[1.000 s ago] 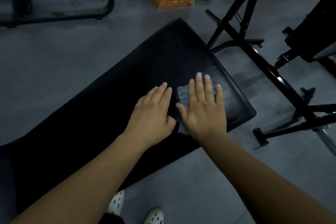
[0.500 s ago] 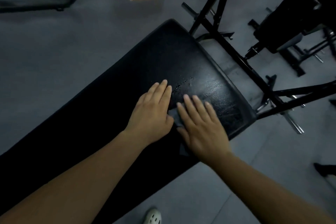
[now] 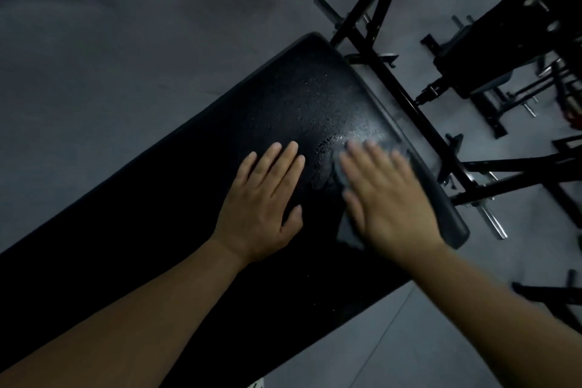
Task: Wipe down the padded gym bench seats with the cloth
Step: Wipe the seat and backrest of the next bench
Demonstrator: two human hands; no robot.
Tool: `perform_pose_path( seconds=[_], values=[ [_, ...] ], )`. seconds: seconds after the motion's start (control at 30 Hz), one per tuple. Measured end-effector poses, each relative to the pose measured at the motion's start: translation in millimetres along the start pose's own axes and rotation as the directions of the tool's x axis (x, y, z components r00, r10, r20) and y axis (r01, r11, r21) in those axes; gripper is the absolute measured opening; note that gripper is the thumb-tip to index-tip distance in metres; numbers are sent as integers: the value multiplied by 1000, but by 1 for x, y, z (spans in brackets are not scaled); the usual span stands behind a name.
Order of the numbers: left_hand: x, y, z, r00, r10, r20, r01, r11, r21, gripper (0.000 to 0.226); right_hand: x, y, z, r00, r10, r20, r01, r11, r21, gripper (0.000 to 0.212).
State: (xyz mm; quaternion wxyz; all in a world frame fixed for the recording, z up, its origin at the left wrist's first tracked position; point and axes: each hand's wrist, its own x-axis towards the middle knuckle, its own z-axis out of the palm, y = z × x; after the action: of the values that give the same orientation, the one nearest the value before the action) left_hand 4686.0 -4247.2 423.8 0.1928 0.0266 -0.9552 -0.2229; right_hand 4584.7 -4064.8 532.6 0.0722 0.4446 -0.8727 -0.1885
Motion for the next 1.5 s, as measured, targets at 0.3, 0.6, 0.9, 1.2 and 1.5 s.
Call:
perform_pose_path(
  seconds=[0.3,0.6,0.9,1.2,1.5],
  values=[
    [13,-15,-11,989,-132,-65,133,991,7,69,11,-11,-1,984,-169,51,171,984,-52,63],
    [23,-33,-3,986,-152,-73,156,986,56,73,74,-38,-5,999,-50,7,50,995,-90,68],
    [26,-37,-3,982,-150,-119,155,987,32,72,154,-17,-21,989,115,-93,-121,991,-54,64],
    [21,-36,-4,962,-168,-214,161,986,-50,60,124,20,-28,998,-18,-56,15,999,-49,61],
    [20,-32,-3,932,-247,-265,224,968,-112,51,79,-8,-16,921,-386,50,387,922,-18,61]
  ],
)
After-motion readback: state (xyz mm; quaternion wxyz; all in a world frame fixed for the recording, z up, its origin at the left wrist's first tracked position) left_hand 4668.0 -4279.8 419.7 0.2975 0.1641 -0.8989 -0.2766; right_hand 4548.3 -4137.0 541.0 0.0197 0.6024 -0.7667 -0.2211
